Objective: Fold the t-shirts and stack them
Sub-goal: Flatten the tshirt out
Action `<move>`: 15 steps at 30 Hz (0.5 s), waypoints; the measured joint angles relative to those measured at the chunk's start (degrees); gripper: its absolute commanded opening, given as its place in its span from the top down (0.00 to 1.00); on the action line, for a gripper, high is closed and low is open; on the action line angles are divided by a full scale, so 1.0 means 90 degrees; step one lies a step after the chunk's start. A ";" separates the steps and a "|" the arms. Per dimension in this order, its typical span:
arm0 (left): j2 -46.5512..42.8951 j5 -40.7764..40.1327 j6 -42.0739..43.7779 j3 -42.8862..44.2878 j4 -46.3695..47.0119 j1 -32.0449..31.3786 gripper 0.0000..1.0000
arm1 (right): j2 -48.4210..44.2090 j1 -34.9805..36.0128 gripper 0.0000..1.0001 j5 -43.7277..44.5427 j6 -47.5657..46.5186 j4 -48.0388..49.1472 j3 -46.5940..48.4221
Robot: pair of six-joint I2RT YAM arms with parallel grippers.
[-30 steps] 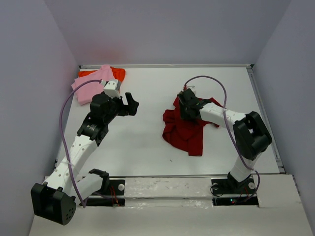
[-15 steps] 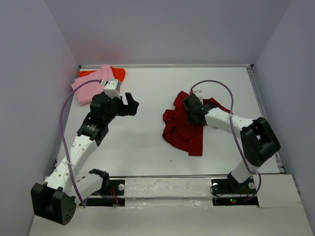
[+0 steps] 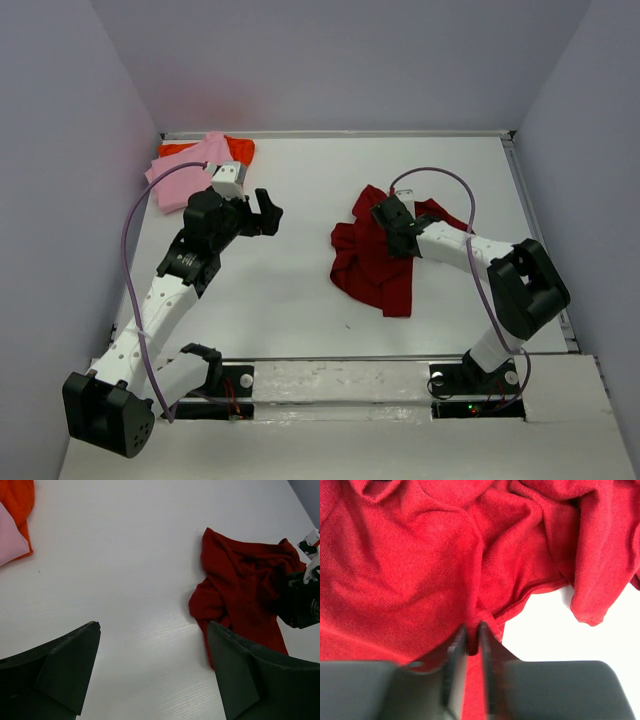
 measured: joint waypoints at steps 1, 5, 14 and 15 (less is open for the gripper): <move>0.0000 0.0000 0.0000 0.0000 0.0000 0.0000 0.03 | 0.0000 0.0000 1.00 -0.0002 0.0002 -0.0002 0.0000; 0.0000 -0.0002 0.0000 0.0000 0.0000 -0.0010 0.03 | 0.0000 0.0000 1.00 0.0010 0.0029 -0.0012 0.0000; 0.0068 0.0036 -0.0053 0.0000 0.0015 -0.0044 0.04 | -0.0265 0.0000 1.00 0.0070 -0.0039 -0.0053 0.0032; 0.0138 0.0083 -0.0112 0.0000 0.0012 -0.0075 0.04 | -0.0369 0.0000 1.00 0.0087 -0.0070 -0.0117 0.0112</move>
